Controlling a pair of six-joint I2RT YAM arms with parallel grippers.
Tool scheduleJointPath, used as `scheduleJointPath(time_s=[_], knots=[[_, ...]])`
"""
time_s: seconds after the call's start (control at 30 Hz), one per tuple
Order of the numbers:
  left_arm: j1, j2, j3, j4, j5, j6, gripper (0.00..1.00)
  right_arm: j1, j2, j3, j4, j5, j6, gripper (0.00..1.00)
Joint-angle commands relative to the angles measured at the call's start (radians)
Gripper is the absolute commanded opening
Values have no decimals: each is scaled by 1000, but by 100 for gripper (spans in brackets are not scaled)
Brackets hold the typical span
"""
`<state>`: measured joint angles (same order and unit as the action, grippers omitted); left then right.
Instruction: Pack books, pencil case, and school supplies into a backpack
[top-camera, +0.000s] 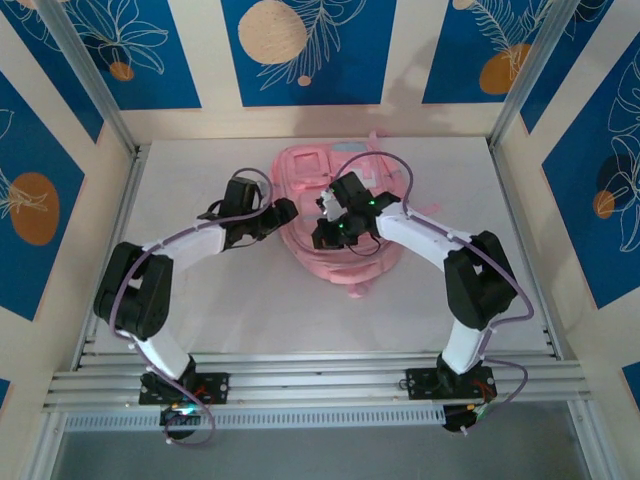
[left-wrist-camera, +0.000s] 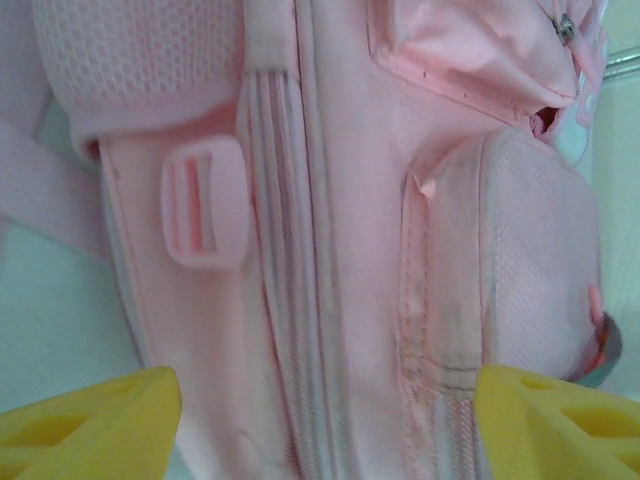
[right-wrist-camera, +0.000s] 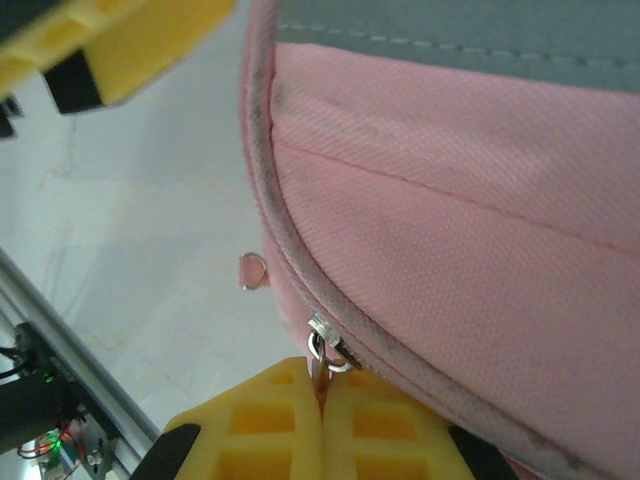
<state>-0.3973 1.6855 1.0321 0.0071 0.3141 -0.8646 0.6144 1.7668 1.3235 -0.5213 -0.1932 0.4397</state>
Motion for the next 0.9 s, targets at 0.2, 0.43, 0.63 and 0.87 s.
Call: scheduleJointPath(time_s=[0.2,0.43,0.63,0.87], knots=[[-53,78,40,107,28,-92,50,57,3,-25,114,-131,-2,0],[-39,106,52,70,17,-2,0,32,-43,-54,-158,11,-115,0],[16,83,81,-27,21,89,0,-58,-94,-103,-362,219,-261,0],[33,82,116,-115,40,170,0,-209,-109,-109,-367,375,-467,0]])
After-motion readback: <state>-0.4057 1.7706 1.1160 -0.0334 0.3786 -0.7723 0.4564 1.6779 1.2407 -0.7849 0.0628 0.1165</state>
